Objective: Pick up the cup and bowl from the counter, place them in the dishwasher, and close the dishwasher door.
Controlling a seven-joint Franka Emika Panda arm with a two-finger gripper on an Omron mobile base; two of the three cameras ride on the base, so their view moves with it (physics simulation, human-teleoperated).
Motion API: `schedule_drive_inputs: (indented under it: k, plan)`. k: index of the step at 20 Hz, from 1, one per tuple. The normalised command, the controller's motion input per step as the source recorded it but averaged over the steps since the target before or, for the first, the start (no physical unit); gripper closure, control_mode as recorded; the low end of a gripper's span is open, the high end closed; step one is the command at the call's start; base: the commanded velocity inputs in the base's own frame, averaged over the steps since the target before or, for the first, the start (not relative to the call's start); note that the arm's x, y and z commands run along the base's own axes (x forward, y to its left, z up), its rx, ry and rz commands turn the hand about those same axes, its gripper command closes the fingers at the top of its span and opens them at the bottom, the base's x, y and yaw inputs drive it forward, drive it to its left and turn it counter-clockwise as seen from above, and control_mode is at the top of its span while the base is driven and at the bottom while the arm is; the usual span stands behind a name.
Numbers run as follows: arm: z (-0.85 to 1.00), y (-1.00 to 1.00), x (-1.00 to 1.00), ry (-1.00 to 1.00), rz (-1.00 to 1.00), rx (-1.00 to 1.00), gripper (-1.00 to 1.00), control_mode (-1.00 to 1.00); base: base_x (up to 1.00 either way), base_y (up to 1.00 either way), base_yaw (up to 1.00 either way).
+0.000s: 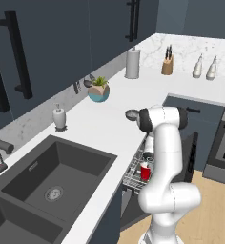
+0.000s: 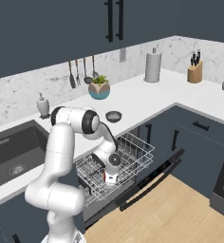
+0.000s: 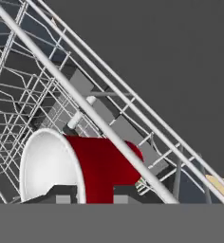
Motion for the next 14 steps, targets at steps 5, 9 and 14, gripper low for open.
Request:
schedule_drive_inputs:
  k: [5,9,14]
  plan:
    - [0.54,-0.40,-0.54,-0.04,0.04,0.02,-1.00,-1.00,0.00,0.00,0.00]
    - [1.00,-0.41,-0.53,-0.08,0.04,0.08,-1.00,-1.00,0.00,0.00,0.00]
    - [1.00,-0.36,-0.49,-0.03,0.03,0.03,-1.00,-1.00,0.00,0.00,0.00]
